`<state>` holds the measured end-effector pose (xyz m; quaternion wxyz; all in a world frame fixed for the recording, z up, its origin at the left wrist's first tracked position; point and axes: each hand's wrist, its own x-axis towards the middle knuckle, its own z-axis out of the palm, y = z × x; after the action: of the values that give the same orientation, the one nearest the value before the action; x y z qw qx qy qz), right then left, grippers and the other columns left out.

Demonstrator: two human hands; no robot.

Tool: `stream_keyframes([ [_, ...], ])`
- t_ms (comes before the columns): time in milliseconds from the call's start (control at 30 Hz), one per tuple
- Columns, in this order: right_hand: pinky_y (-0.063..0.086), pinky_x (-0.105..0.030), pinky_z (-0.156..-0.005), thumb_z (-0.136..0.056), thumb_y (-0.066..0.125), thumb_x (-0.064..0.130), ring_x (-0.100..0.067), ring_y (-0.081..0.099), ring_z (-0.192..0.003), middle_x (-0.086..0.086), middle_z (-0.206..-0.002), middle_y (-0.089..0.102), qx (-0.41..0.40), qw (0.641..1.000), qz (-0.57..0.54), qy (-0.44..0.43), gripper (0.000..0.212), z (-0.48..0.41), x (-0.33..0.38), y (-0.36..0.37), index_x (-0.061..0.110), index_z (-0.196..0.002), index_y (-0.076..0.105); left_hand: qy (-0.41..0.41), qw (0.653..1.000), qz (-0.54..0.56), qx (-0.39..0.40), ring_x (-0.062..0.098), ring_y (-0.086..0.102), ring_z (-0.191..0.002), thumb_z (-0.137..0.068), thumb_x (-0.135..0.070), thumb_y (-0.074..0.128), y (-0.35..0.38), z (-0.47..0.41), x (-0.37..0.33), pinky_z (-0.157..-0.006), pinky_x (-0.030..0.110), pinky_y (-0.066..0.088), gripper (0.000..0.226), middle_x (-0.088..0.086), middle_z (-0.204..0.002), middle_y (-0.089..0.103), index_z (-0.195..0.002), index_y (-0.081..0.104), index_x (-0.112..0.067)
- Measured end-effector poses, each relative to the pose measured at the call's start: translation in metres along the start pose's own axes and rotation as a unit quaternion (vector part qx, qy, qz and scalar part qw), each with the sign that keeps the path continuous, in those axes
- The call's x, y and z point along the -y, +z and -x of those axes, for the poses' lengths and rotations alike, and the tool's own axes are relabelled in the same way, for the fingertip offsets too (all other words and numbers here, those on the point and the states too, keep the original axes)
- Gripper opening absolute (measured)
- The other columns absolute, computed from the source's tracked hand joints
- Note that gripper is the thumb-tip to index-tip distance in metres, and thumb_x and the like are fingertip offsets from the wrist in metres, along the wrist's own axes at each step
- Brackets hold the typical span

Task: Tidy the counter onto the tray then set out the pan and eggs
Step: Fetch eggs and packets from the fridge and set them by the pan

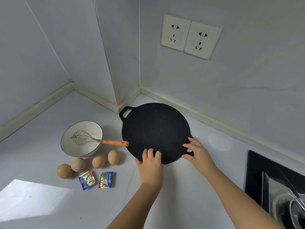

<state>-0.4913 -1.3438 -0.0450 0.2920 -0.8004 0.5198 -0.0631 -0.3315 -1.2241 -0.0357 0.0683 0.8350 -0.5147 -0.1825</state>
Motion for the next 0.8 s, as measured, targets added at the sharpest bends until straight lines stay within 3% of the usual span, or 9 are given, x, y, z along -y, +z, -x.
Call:
stream_keyframes([
  [367, 0.033, -0.025, -0.108, -0.088, 0.069, 0.025, -0.013, 0.019, -0.146, 0.002, -0.157, 0.026, 0.012, 1.000, 0.022, -0.002, 0.052, 0.000, 0.000, -0.003, 0.021, -0.137, 0.052, 0.007, 0.999, -0.023, 0.028, 0.027, 0.013, -0.146, -0.097, -0.033, 0.052, -0.001, -0.005, 0.000, -0.114, 0.054, 0.021, 0.044, 0.004, -0.154, 0.025, -0.138, 0.038, -0.025],
  [433, 0.034, -0.024, -0.107, -0.088, 0.068, 0.026, -0.014, 0.025, -0.145, 0.003, -0.158, 0.024, 0.013, 1.000, 0.016, -0.007, 0.055, 0.007, 0.006, -0.002, 0.022, -0.140, 0.048, 0.017, 0.999, -0.011, 0.031, 0.027, 0.012, -0.146, -0.096, -0.034, 0.052, -0.006, -0.001, 0.005, -0.115, 0.051, 0.021, 0.050, 0.004, -0.157, 0.021, -0.142, 0.033, -0.025],
  [533, 0.031, -0.028, -0.111, -0.090, 0.066, 0.028, -0.014, 0.014, -0.148, 0.005, -0.157, 0.025, 0.021, 0.998, 0.040, -0.041, 0.053, 0.021, 0.021, 0.005, 0.023, -0.140, 0.048, 0.030, 0.999, 0.014, -0.012, 0.023, 0.023, -0.143, -0.096, -0.035, 0.053, -0.015, 0.018, 0.023, -0.113, 0.038, 0.029, 0.050, 0.002, -0.155, 0.026, -0.142, 0.037, -0.025],
  [600, 0.030, -0.026, -0.111, -0.090, 0.065, 0.028, -0.011, 0.012, -0.148, 0.006, -0.156, 0.027, 0.032, 0.996, 0.038, -0.069, 0.050, 0.031, 0.037, 0.013, 0.023, -0.138, 0.049, 0.033, 0.997, 0.036, -0.067, 0.018, 0.039, -0.132, -0.094, -0.035, 0.055, -0.019, 0.034, 0.042, -0.103, 0.029, 0.040, 0.042, -0.001, -0.146, 0.039, -0.134, 0.047, -0.025],
  [667, 0.030, -0.026, -0.111, -0.091, 0.064, 0.027, -0.010, 0.018, -0.146, 0.007, -0.153, 0.031, 0.044, 0.995, 0.021, -0.088, 0.048, 0.037, 0.054, 0.024, 0.023, -0.137, 0.050, 0.028, 0.993, 0.061, -0.100, 0.018, 0.055, -0.109, -0.088, -0.030, 0.066, -0.024, 0.049, 0.060, -0.083, 0.027, 0.051, 0.033, 0.000, -0.126, 0.056, -0.119, 0.060, -0.021],
  [733, 0.033, -0.026, -0.110, -0.091, 0.064, 0.025, -0.011, 0.027, -0.141, 0.007, -0.150, 0.034, 0.057, 0.992, 0.012, -0.108, 0.047, 0.041, 0.078, 0.038, 0.023, -0.136, 0.050, 0.018, 0.987, 0.083, -0.139, 0.021, 0.063, -0.085, -0.075, -0.021, 0.080, -0.029, 0.061, 0.082, -0.062, 0.028, 0.052, 0.029, 0.002, -0.105, 0.064, -0.100, 0.067, -0.016],
  [800, 0.035, -0.026, -0.109, -0.091, 0.063, 0.026, -0.011, 0.034, -0.136, 0.006, -0.147, 0.038, 0.067, 0.989, 0.012, -0.129, 0.048, 0.042, 0.103, 0.052, 0.022, -0.137, 0.050, -0.006, 0.984, 0.085, -0.159, 0.024, 0.063, -0.077, -0.069, -0.016, 0.083, -0.037, 0.072, 0.102, -0.052, 0.029, 0.049, 0.029, 0.003, -0.097, 0.065, -0.093, 0.067, -0.015],
])
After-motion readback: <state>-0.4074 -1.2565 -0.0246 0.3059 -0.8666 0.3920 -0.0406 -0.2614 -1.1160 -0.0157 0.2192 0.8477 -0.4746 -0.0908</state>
